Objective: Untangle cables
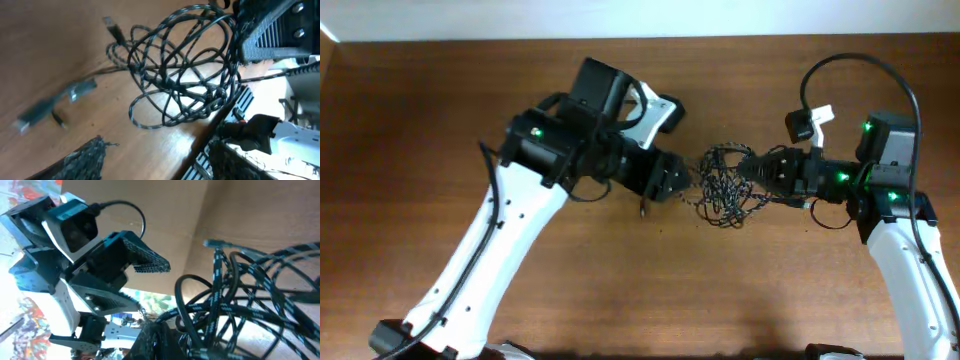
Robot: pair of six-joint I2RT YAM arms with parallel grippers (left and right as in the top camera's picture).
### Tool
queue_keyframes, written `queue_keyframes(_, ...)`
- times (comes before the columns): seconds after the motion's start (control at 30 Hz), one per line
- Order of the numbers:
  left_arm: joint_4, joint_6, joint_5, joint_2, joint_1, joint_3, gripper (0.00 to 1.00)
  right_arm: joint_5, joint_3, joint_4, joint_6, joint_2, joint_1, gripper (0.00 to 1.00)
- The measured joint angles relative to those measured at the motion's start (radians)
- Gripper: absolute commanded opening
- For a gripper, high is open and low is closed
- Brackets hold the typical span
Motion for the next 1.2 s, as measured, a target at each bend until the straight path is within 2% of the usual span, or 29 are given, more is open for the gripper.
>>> queue_keyframes(0.07, 0.097, 0.014, -0.031, 0.019, -0.065, -0.023, 0.65, -0.01, 0.0, 0.0, 0.038, 0.0, 0.0, 0.04)
queue_keyframes(0.1, 0.158, 0.011, -0.058, 0.04, -0.089, -0.033, 0.85, -0.018, 0.0, 0.002, 0.058, 0.0, 0.0, 0.04)
queue_keyframes(0.13, 0.208, -0.007, -0.072, 0.063, -0.093, -0.037, 0.77, -0.021, 0.0, 0.002, 0.068, 0.0, 0.0, 0.04)
queue_keyframes(0.23, 0.251, -0.173, -0.08, 0.187, -0.095, -0.04, 0.82, -0.023, 0.0, 0.003, 0.076, -0.001, 0.0, 0.04)
queue_keyframes(0.27, 0.284, -0.229, -0.042, 0.241, -0.106, -0.04, 0.14, -0.023, 0.0, 0.003, 0.075, -0.001, 0.0, 0.04)
queue_keyframes(0.3, 0.316, -0.251, -0.003, 0.267, -0.117, -0.041, 0.0, -0.024, 0.0, 0.003, 0.076, -0.001, 0.0, 0.04)
queue_keyframes(0.33, 0.314, -0.264, 0.007, 0.324, -0.159, -0.042, 0.0, -0.024, 0.0, 0.003, 0.076, -0.001, 0.0, 0.04)
queue_keyframes(0.37, 0.257, -0.271, -0.071, 0.344, -0.178, -0.047, 0.0, -0.024, 0.0, 0.002, 0.076, -0.001, 0.0, 0.04)
queue_keyframes(0.4, 0.133, -0.274, -0.172, 0.341, -0.151, -0.037, 0.0, 0.008, 0.0, 0.008, 0.075, -0.001, 0.0, 0.04)
queue_keyframes(0.43, 0.004, -0.277, -0.301, 0.314, -0.044, -0.039, 0.0, 0.025, 0.0, 0.013, 0.076, -0.002, 0.001, 0.04)
queue_keyframes(0.47, -0.045, -0.278, -0.363, 0.283, 0.052, -0.04, 0.0, 0.117, 0.0, 0.014, 0.073, -0.005, 0.001, 0.04)
queue_keyframes(0.5, -0.114, -0.293, -0.438, 0.163, 0.275, -0.05, 0.0, 0.219, 0.0, 0.014, 0.072, -0.005, 0.001, 0.08)
queue_keyframes(0.53, -0.116, -0.301, -0.452, 0.056, 0.367, -0.05, 0.0, 0.323, 0.0, 0.006, 0.072, -0.006, 0.001, 0.25)
queue_keyframes(0.6, -0.107, -0.305, -0.309, -0.191, 0.557, -0.049, 0.0, 0.476, 0.002, -0.048, 0.069, -0.006, 0.001, 0.41)
queue_keyframes(0.63, -0.094, -0.305, -0.254, -0.246, 0.571, -0.049, 0.0, 0.496, 0.004, -0.098, 0.069, -0.007, 0.001, 0.46)
queue_keyframes(0.67, -0.072, -0.305, -0.198, -0.278, 0.567, -0.048, 0.0, 0.493, 0.005, -0.188, 0.068, -0.007, 0.004, 0.58)
queue_keyframes(0.73, -0.047, -0.374, -0.108, -0.29, 0.563, -0.048, 0.0, 0.402, 0.005, -0.209, -0.037, -0.007, 0.09, 0.91)
queue_keyframes(0.8, -0.046, -0.553, -0.072, -0.269, 0.545, -0.049, 0.0, 0.342, 0.004, -0.151, -0.184, -0.007, 0.295, 0.91)
queue_keyframes(0.83, -0.043, -0.575, -0.072, -0.265, 0.535, -0.049, 0.0, 0.353, -0.004, -0.005, -0.191, -0.004, 0.354, 0.91)
queue_keyframes(0.87, -0.043, -0.608, -0.069, -0.261, 0.508, -0.049, 0.0, 0.352, -0.003, 0.13, -0.179, -0.008, 0.488, 0.88)
queue_keyframes(0.9, -0.045, -0.626, -0.068, -0.259, 0.487, -0.049, 0.0, 0.354, -0.002, 0.18, -0.156, -0.008, 0.515, 0.88)
queue_keyframes(0.93, -0.05, -0.639, -0.087, -0.259, 0.467, -0.049, 0.0, 0.368, -0.008, 0.343, -0.068, -0.008, 0.555, 0.82)
queue_keyframes(1.03, -0.078, -0.666, -0.106, -0.257, 0.425, -0.05, 0.0, 0.373, -0.008, 0.547, -0.022, -0.008, 0.626, 0.69)
queue_keyframes(1.07, -0.112, -0.703, -0.108, -0.25, 0.425, -0.05, 0.01, 0.432, -0.008, 0.566, -0.033, -0.008, 0.641, 0.62)
queue_keyframes(1.17, -0.201, -0.863, -0.111, -0.23, 0.425, -0.05, 0.05, 0.539, -0.008, 0.563, -0.085, 0.004, 0.647, 0.59)
queue_keyframes(1.2, -0.205, -0.884, -0.11, -0.23, 0.425, -0.05, 0.06, 0.558, -0.008, 0.563, -0.1, 0.013, 0.647, 0.57)
